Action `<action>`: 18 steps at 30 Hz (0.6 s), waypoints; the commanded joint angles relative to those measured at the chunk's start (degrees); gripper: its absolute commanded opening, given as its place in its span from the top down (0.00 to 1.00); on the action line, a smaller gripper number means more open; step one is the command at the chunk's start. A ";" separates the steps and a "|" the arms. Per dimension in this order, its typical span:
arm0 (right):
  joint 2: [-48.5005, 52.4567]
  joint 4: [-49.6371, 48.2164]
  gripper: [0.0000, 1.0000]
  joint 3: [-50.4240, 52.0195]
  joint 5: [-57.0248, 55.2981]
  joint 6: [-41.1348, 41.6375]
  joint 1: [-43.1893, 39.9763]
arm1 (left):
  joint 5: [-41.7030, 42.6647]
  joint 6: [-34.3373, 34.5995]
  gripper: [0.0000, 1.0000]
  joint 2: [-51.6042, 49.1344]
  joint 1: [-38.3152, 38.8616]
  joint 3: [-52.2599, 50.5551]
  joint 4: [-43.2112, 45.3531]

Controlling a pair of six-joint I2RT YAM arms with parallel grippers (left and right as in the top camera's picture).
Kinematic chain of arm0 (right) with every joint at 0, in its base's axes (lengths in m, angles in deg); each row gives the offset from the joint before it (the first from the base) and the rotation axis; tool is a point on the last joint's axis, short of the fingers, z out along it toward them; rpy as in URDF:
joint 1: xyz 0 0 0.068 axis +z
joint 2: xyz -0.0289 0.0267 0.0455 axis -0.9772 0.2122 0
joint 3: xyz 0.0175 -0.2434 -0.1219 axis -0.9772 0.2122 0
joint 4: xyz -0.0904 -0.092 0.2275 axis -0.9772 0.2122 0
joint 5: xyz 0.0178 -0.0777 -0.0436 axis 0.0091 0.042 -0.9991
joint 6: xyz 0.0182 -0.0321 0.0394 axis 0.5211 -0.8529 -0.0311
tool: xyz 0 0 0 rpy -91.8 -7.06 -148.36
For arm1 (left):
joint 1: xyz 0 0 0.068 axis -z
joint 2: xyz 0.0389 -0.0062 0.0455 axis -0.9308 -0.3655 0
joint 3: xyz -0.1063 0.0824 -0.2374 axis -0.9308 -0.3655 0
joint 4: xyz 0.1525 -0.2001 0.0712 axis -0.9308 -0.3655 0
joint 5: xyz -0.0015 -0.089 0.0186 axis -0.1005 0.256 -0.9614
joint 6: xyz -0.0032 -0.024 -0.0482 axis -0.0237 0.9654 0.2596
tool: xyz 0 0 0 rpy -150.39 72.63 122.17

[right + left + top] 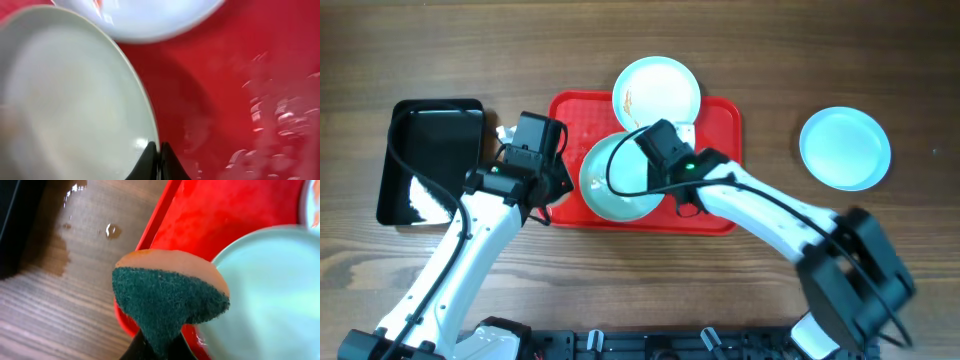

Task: Clean dirty plates on tray and stack at the side
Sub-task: 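Lift the cleaned plate up off the red tray with the right gripper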

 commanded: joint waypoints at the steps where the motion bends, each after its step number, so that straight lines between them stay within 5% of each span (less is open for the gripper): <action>1: -7.37 -0.37 0.96 0.39 -10.01 -10.27 -0.31 | 0.74 1.46 0.96 -0.17 0.00 -0.44 -0.90; 18: -15.80 -1.18 0.96 0.39 -35.04 -41.31 -0.22 | 11.41 1.86 0.96 -0.22 0.15 -6.75 8.17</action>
